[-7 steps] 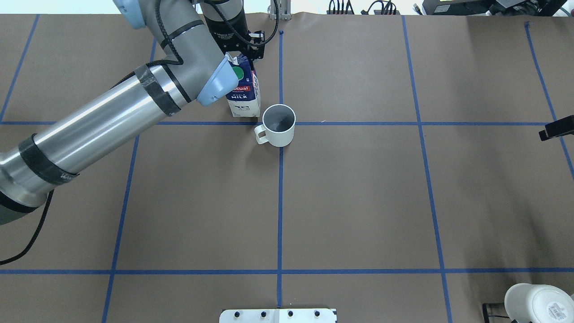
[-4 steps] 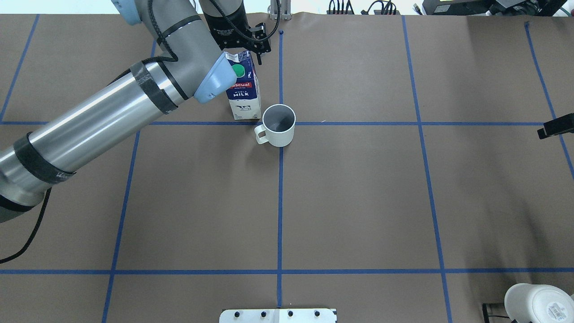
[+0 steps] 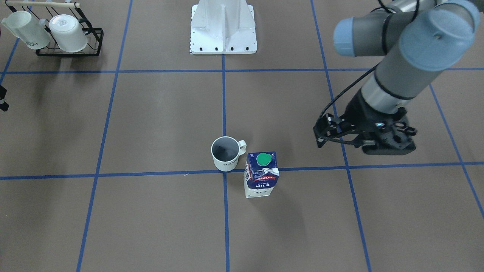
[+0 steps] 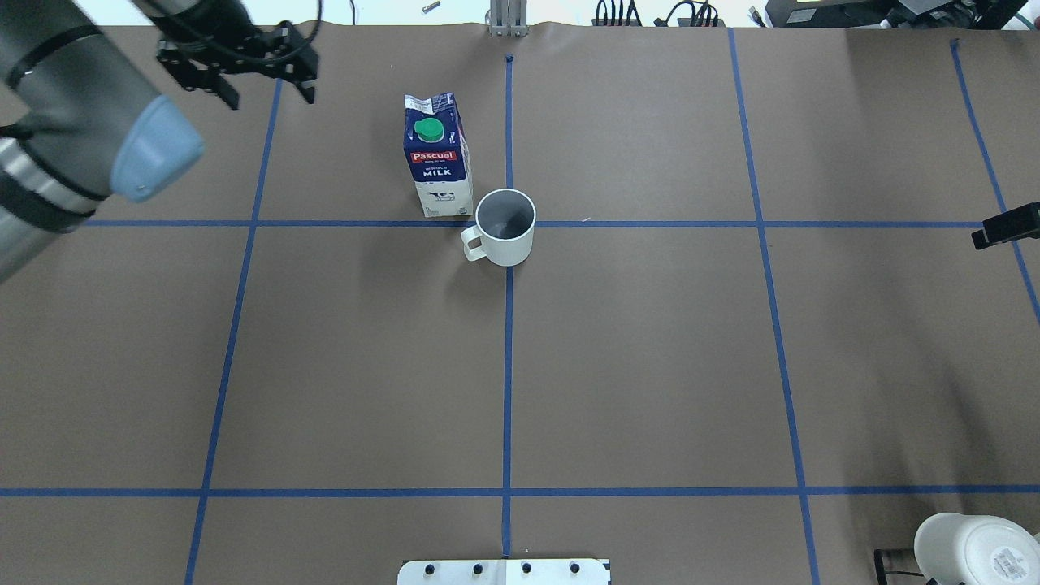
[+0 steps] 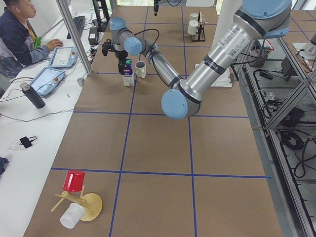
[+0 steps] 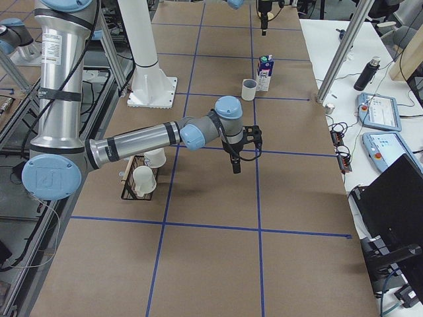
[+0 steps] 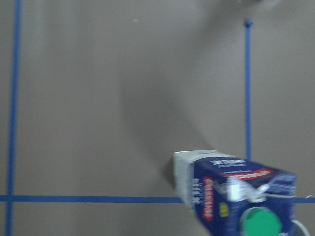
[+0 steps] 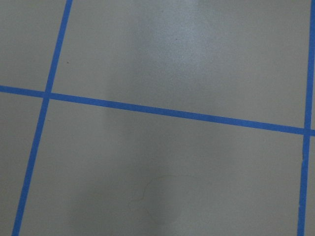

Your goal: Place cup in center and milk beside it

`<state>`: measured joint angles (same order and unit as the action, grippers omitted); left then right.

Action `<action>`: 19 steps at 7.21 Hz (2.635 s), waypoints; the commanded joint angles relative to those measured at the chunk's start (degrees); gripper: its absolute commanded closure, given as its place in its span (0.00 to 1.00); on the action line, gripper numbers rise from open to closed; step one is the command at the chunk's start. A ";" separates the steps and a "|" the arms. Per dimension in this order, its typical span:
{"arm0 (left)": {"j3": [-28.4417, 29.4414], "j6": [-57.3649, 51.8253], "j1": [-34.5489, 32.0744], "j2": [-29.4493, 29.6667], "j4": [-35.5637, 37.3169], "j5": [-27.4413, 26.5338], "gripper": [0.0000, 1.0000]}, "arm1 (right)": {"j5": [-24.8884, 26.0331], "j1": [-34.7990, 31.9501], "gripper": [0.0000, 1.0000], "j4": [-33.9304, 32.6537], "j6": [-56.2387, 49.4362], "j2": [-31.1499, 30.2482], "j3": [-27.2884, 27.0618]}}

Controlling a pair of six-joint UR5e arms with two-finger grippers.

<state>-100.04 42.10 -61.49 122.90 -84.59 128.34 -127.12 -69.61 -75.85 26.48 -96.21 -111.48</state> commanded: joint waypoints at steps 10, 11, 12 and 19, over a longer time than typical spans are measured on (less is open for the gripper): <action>-18.44 -25.41 -10.05 -37.56 -1.63 0.68 0.01 | -3.23 -4.66 0.00 -3.95 -0.38 0.85 1.88; -18.18 -25.31 -9.88 -36.95 -1.63 0.85 0.01 | -3.23 -4.66 0.00 -3.95 -0.29 0.85 1.97; -18.00 -25.40 -9.87 -36.68 -1.63 0.86 0.01 | -3.23 -4.57 0.00 -3.95 -0.29 0.85 1.89; -17.12 -25.22 -9.87 -35.62 -1.54 0.85 0.01 | -3.40 -4.57 0.00 -3.87 0.15 1.03 1.18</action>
<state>-117.07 16.84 -71.37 87.26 -86.10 129.13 -130.49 -74.18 -79.72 26.77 -95.19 -110.12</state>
